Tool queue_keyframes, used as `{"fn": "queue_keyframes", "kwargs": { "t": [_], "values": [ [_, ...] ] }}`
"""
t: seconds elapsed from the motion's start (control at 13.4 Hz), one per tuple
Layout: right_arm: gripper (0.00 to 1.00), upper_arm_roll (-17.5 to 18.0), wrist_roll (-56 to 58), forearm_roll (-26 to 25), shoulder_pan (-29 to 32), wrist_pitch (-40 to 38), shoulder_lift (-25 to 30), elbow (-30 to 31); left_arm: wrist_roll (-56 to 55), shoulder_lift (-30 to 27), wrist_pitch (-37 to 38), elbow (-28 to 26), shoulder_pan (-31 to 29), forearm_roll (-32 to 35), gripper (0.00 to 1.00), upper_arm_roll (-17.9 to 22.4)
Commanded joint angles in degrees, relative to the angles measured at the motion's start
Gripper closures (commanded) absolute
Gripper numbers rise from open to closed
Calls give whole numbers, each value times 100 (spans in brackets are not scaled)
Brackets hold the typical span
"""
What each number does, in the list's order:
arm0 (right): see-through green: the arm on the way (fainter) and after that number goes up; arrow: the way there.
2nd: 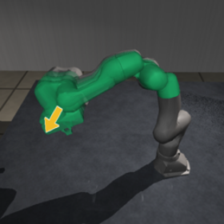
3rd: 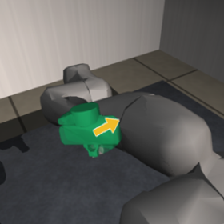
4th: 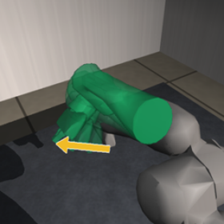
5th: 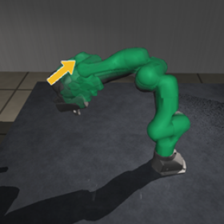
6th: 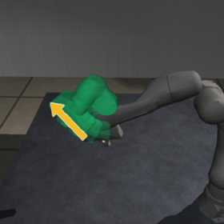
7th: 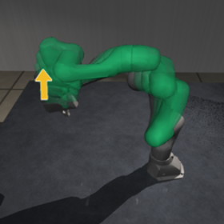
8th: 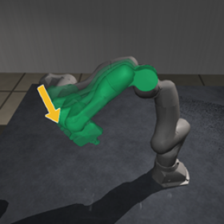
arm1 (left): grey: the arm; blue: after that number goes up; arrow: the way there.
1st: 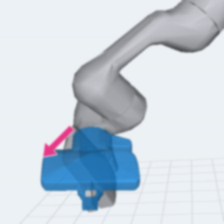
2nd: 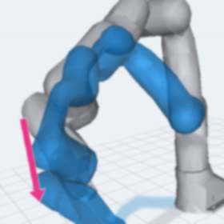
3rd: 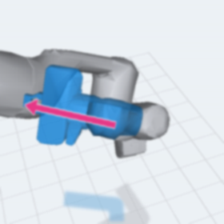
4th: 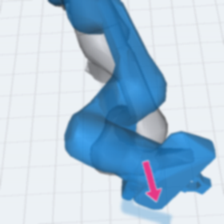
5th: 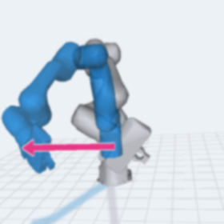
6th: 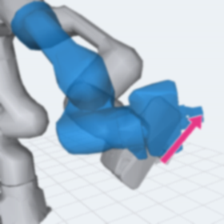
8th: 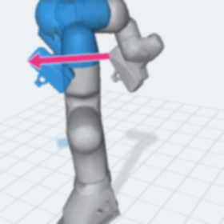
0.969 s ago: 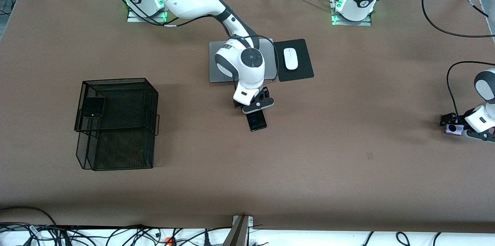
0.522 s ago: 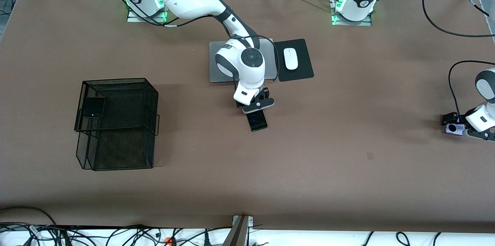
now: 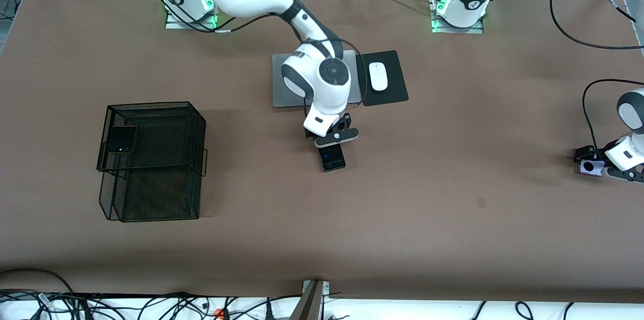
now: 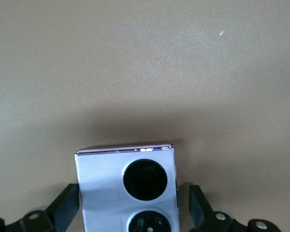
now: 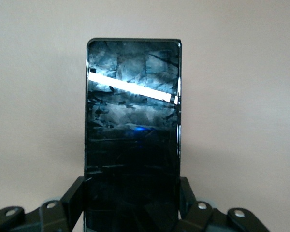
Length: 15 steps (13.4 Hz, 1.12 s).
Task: Place phones with both arms
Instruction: 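Carry the slim phone into the mesh basket and open the right gripper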
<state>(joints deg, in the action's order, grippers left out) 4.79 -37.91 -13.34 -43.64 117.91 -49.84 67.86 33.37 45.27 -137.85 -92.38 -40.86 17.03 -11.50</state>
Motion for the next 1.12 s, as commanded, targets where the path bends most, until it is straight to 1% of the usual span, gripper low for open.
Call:
{"fn": "queue_keyframes", "kwargs": {
  "t": [0.0,0.3,0.37,0.45,0.52,0.6,0.67,0.82,0.89,0.97,1.04],
  "values": [
    [100,57,-76,41,4,-1031,176,-729,91,79,-57,71,-71,151,0,-54],
    [100,49,-32,59,302,-1761,886,-695,82,122,-57,79,-71,134,0,-54],
    [100,23,20,68,407,-2076,1080,-590,65,123,-57,71,-71,142,1,-54],
    [100,-4,168,68,548,-2262,1273,-424,56,123,-57,71,-71,142,22,-54],
    [100,-48,335,77,706,-2255,1553,-74,82,123,-49,71,-71,151,41,-54],
    [100,-135,485,129,838,-2186,1852,355,99,123,-40,71,-71,160,54,-54],
    [100,-336,678,312,918,-2046,2186,838,108,114,-40,71,-71,160,58,-54],
    [100,-1020,1239,752,927,-1634,2897,1901,91,70,12,79,-63,160,60,-54],
    [100,-1346,1590,876,927,-1388,3231,2429,73,35,56,88,-28,160,60,-63],
    [100,-1610,1837,946,927,-1255,3487,2808,73,-52,231,88,-19,169,61,-89],
    [100,-1830,2066,991,927,-1184,3690,3090,56,-201,563,132,25,169,62,-142]
  ]
}}
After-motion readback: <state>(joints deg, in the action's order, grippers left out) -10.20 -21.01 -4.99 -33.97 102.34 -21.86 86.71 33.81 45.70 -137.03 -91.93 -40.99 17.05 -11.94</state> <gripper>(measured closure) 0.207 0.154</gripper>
